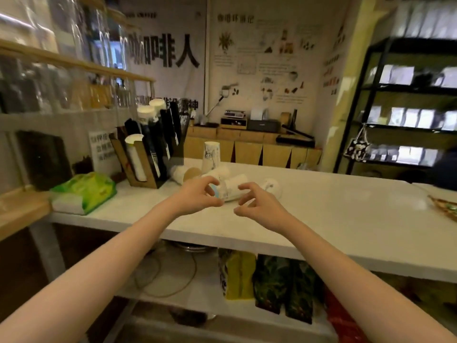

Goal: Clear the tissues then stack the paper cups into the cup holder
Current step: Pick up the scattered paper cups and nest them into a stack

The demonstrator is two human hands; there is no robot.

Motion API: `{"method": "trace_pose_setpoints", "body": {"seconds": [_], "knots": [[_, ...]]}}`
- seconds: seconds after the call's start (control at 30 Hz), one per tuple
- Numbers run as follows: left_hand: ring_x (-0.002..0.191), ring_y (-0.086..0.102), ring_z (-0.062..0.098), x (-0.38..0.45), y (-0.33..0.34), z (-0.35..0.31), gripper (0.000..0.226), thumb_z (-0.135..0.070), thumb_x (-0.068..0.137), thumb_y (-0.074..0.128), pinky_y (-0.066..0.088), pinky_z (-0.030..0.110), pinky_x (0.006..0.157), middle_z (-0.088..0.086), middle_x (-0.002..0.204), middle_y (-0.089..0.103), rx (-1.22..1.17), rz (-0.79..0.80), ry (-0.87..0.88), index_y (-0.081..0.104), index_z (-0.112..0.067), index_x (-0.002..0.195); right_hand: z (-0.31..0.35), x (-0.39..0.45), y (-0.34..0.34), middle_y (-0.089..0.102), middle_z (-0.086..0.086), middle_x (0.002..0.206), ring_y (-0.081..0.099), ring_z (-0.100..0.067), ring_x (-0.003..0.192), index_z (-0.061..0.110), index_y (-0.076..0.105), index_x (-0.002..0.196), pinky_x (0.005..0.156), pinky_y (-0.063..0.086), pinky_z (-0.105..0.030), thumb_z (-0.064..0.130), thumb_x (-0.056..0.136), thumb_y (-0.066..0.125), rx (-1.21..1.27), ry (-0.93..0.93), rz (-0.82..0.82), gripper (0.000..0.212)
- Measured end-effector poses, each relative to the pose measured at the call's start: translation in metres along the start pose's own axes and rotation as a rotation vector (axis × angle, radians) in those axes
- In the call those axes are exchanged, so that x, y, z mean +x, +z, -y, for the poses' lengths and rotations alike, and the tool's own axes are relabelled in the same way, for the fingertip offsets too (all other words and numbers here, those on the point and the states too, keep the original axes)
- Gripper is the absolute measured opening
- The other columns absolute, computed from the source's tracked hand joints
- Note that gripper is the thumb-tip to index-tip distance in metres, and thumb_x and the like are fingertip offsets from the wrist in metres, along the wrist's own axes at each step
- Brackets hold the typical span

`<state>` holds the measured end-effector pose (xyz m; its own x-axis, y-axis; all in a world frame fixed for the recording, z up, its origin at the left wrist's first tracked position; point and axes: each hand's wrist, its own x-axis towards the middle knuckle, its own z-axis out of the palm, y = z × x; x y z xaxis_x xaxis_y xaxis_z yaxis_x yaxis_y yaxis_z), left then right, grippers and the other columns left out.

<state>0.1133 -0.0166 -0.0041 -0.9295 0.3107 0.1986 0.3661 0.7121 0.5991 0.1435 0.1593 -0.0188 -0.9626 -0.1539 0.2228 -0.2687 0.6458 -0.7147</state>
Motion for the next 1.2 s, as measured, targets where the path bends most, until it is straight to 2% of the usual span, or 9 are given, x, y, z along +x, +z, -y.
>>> {"method": "trace_pose_setpoints", "body": {"seconds": [0.13, 0.3, 0.43, 0.53, 0.67, 0.8, 0.93, 1.03, 1.2], "knots": [[0.098, 0.058, 0.016, 0.037, -0.024, 0.001, 0.057, -0.032, 0.077, 0.067, 0.05, 0.031, 0.083, 0.005, 0.117, 0.058, 0.011, -0.056, 0.018, 0.044, -0.019, 0.127, 0.013, 0.045, -0.017, 0.059, -0.002, 0.11, 0.061, -0.02, 0.092, 0.022, 0.04, 0.13, 0.08, 0.05, -0.03, 0.025, 0.078, 0.069, -0.081, -0.032, -0.033, 0.06], [0.101, 0.053, 0.016, 0.079, -0.05, 0.026, 0.06, -0.035, 0.077, 0.066, 0.045, 0.028, 0.083, 0.006, 0.125, 0.055, 0.059, -0.119, 0.058, 0.042, -0.02, 0.13, 0.023, 0.103, -0.023, 0.057, -0.004, 0.117, 0.06, -0.02, 0.096, 0.021, 0.036, 0.135, 0.082, 0.05, -0.032, 0.027, 0.078, 0.069, -0.137, -0.058, -0.046, 0.066], [0.115, 0.05, 0.02, 0.104, -0.058, 0.053, 0.062, -0.038, 0.076, 0.066, 0.045, 0.036, 0.096, 0.005, 0.132, 0.051, 0.071, -0.174, 0.054, 0.042, -0.022, 0.131, 0.022, 0.137, -0.021, 0.055, -0.007, 0.123, 0.057, -0.019, 0.097, 0.019, 0.035, 0.136, 0.079, 0.049, -0.03, 0.027, 0.079, 0.068, -0.166, -0.053, -0.046, 0.066], [0.122, 0.045, 0.022, 0.117, -0.057, 0.069, 0.066, -0.034, 0.074, 0.069, 0.042, 0.039, 0.101, 0.006, 0.137, 0.045, 0.081, -0.15, 0.04, 0.04, -0.022, 0.132, 0.013, 0.152, -0.017, 0.055, -0.007, 0.125, 0.054, -0.018, 0.1, 0.018, 0.036, 0.135, 0.085, 0.047, -0.031, 0.03, 0.08, 0.066, -0.188, -0.022, -0.041, 0.064], [0.125, 0.04, 0.021, 0.136, -0.054, 0.088, 0.071, -0.022, 0.072, 0.07, 0.039, 0.039, 0.105, 0.004, 0.141, 0.038, 0.142, -0.076, 0.039, 0.036, -0.024, 0.134, -0.002, 0.167, -0.018, 0.053, -0.009, 0.127, 0.053, -0.02, 0.103, 0.015, 0.039, 0.135, 0.084, 0.044, -0.03, 0.03, 0.083, 0.063, -0.208, 0.035, -0.009, 0.059], [0.136, 0.027, 0.021, 0.152, -0.048, 0.107, 0.082, -0.016, 0.07, 0.071, 0.031, 0.037, 0.11, 0.001, 0.15, 0.027, 0.282, 0.01, 0.03, 0.027, -0.025, 0.139, -0.018, 0.19, -0.02, 0.055, -0.009, 0.124, 0.051, -0.018, 0.099, 0.013, 0.042, 0.133, 0.082, 0.041, -0.028, 0.031, 0.085, 0.061, -0.236, 0.081, -0.011, 0.055], [0.139, 0.021, 0.023, 0.161, -0.037, 0.126, 0.09, -0.018, 0.069, 0.073, 0.031, 0.043, 0.111, 0.0, 0.153, 0.02, 0.589, 0.033, 0.031, 0.019, -0.026, 0.141, -0.035, 0.215, -0.015, 0.056, -0.011, 0.123, 0.052, -0.02, 0.097, 0.012, 0.043, 0.131, 0.08, 0.041, -0.028, 0.031, 0.084, 0.061, -0.234, 0.133, 0.015, 0.053], [0.142, 0.017, 0.023, 0.171, -0.03, 0.138, 0.098, -0.013, 0.069, 0.072, 0.031, 0.04, 0.111, 0.001, 0.156, 0.013, 0.732, 0.01, 0.053, 0.01, -0.027, 0.143, -0.048, 0.234, -0.011, 0.054, -0.013, 0.128, 0.054, -0.025, 0.109, 0.011, 0.044, 0.131, 0.083, 0.043, -0.03, 0.03, 0.084, 0.061, -0.227, 0.166, 0.031, 0.053], [0.142, 0.017, 0.02, 0.198, -0.02, 0.152, 0.102, -0.018, 0.07, 0.073, 0.028, 0.037, 0.113, 0.0, 0.156, 0.013, 0.753, -0.069, 0.055, 0.004, -0.027, 0.144, -0.068, 0.263, -0.006, 0.047, -0.014, 0.137, 0.049, -0.027, 0.121, 0.009, 0.043, 0.133, 0.09, 0.041, -0.031, 0.029, 0.086, 0.06, -0.199, 0.212, 0.07, 0.054]]}}
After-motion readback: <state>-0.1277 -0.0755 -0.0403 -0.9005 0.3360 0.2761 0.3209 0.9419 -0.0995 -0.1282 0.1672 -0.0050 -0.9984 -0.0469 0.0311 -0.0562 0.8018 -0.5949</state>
